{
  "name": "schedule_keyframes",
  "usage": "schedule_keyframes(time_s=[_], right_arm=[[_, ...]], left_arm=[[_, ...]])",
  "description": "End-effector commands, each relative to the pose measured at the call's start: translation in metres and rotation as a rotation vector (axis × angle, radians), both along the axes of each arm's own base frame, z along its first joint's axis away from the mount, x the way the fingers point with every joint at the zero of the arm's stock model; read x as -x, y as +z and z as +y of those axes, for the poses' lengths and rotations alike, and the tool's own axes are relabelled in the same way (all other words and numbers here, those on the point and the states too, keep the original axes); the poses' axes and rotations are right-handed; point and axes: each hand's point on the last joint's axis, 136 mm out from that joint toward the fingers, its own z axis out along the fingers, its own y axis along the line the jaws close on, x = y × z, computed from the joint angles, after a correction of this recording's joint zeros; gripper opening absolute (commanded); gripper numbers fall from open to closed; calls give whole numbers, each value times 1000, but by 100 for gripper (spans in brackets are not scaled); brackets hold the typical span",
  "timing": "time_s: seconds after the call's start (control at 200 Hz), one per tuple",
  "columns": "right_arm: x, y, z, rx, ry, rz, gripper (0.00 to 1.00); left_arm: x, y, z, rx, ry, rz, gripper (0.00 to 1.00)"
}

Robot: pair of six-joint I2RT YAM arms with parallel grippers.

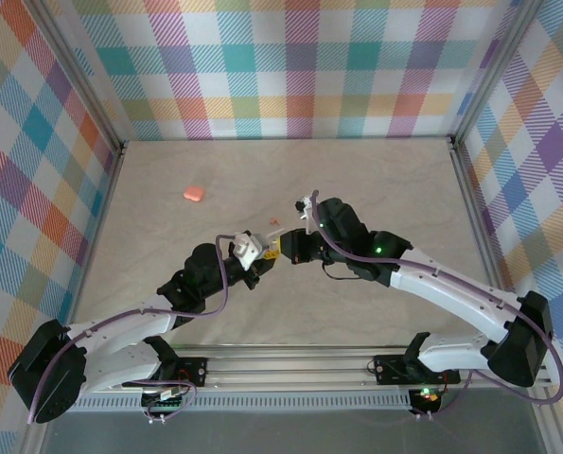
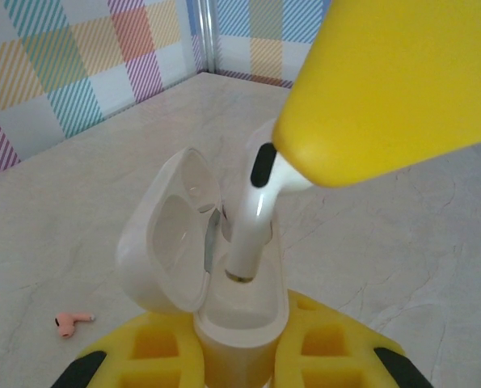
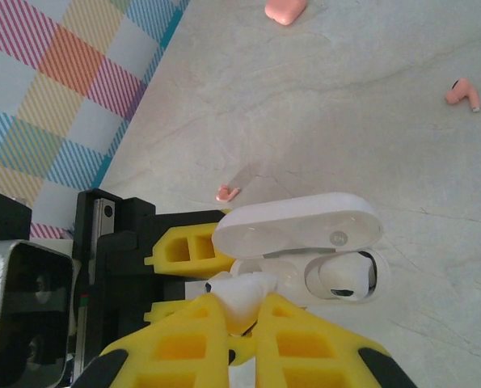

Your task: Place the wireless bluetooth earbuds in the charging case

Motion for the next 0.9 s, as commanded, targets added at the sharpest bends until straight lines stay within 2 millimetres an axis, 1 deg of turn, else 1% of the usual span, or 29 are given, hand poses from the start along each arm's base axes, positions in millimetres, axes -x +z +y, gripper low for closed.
schedule_keyframes(time_s=[0.0, 0.19, 0.48, 0.735, 0.895], right_arm=[[-1, 0, 2, 39, 11, -19, 13], [0, -5, 7, 76, 26, -24, 12], [-2, -5, 1, 136, 19, -69, 12], [4, -14, 14, 176, 79, -51, 14], [4, -20, 16, 199, 83, -33, 14]], left_arm=[[2, 19, -6, 34, -30, -60, 0], [2, 22, -7, 38, -34, -63, 0], [4, 24, -7, 42, -40, -63, 0], [5, 29, -8, 49, -50, -65, 0], [6, 33, -8, 56, -54, -67, 0]])
